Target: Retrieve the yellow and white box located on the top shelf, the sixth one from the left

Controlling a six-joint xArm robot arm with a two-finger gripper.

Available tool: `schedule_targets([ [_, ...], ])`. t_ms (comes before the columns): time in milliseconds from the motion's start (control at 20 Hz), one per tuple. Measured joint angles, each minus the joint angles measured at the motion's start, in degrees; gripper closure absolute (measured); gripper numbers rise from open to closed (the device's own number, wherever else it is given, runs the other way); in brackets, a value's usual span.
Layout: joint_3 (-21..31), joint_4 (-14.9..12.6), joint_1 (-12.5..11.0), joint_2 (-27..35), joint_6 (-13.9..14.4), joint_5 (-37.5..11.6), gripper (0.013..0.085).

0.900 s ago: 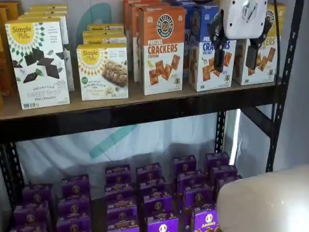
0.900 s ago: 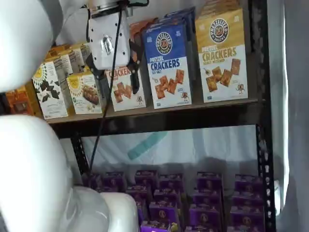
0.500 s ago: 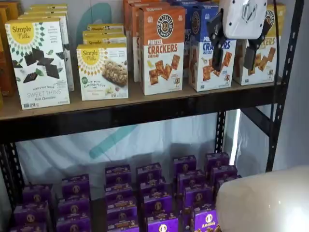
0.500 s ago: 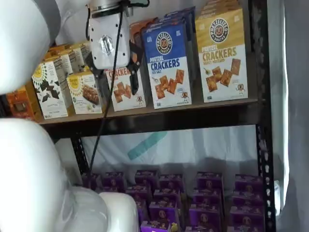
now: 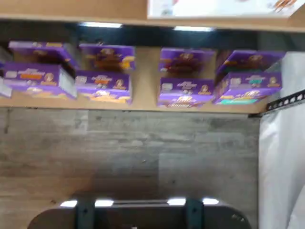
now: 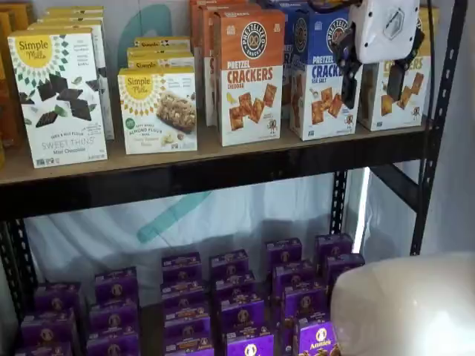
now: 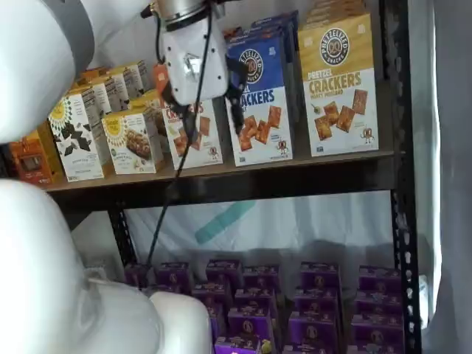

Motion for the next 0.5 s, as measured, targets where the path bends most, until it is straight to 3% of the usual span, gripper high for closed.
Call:
schedule_targets([
  [200,0.09,-0.01,-6.20,2.69,-5.98,-4.75,0.0130],
  [500,-1.09,0.11,-13.27,6.78,-12.65,-10.55,0.0130],
])
